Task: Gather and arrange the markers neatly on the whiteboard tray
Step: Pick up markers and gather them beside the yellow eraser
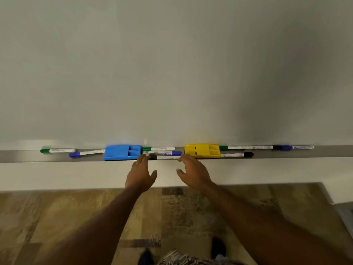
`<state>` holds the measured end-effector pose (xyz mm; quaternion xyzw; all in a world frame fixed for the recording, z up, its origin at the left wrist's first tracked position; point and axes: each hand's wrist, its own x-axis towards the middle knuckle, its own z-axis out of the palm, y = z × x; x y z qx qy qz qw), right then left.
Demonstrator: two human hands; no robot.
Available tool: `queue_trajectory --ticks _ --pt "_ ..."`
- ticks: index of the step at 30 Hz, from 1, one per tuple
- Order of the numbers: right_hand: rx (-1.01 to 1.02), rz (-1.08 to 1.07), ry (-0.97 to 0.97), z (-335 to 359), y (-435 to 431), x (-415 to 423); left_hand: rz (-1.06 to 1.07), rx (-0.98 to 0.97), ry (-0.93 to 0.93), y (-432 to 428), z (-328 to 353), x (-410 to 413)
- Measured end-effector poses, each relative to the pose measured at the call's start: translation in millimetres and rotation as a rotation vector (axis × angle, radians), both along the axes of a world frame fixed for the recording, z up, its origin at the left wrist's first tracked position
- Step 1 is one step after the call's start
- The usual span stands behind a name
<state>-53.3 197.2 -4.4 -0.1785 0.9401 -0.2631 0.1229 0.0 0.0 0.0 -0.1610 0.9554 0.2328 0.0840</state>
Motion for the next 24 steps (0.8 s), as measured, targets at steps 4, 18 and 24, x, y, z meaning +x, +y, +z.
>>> queue_trajectory --ticks 4,18,24 --pt "0.124 0.046 -0.094 -7 -15 -3 0.018 0.014 -0.098 -1 -5 -6" --pt "-0.192 -0.326 -0.150 -12 -36 4 0.314 0.299 0.144 5 -10 -7" --pt "-0.382 -0.329 0.005 -5 -38 5 0.828 0.915 0.381 6 -3 -8"
